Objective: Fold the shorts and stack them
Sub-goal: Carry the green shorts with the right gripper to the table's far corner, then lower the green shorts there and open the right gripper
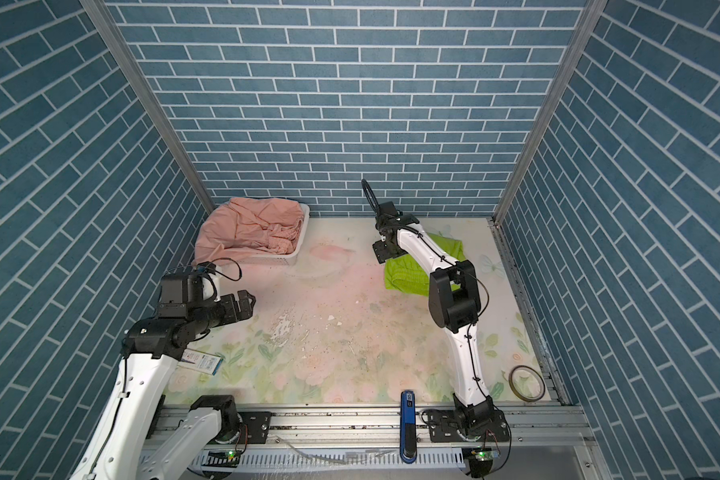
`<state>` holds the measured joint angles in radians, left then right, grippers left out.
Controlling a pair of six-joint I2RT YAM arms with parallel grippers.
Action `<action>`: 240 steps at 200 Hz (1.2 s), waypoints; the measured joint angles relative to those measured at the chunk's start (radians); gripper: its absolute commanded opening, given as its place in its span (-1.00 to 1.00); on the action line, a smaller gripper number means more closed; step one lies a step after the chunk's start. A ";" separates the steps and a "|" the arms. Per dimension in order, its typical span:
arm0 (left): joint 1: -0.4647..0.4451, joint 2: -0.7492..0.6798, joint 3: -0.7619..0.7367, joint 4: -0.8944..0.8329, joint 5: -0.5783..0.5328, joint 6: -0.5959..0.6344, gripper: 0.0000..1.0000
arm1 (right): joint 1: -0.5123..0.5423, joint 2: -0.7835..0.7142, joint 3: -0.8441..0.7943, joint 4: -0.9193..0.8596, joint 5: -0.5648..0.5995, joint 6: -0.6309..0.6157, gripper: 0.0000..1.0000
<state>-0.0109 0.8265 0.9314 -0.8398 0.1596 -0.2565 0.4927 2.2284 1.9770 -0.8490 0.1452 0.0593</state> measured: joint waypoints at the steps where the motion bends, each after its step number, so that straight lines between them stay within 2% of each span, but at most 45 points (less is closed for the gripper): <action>1: 0.000 0.000 0.000 0.000 0.000 0.000 0.99 | 0.002 -0.001 -0.006 0.000 0.002 0.002 0.50; 47: 0.003 0.013 -0.001 0.002 0.010 0.000 0.99 | -0.016 -0.007 -0.154 0.007 0.080 0.023 0.56; 91: 0.005 0.013 -0.001 0.007 0.010 0.000 0.99 | -0.074 -0.054 -0.234 0.033 0.092 0.017 0.56; 145: 0.007 0.019 -0.001 0.007 0.018 0.000 0.99 | -0.177 -0.104 -0.324 0.053 0.174 -0.080 0.57; 181: 0.011 0.024 -0.001 0.007 0.022 0.002 0.99 | -0.263 -0.097 -0.306 0.069 0.177 -0.123 0.58; 240: 0.018 0.027 -0.001 0.007 0.022 0.003 0.99 | -0.314 0.043 -0.103 0.079 0.157 -0.150 0.58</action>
<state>0.0074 0.8532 0.9302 -0.8326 0.1818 -0.2539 0.1783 2.2711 1.8740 -0.7704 0.3019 -0.0902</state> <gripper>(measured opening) 0.996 0.789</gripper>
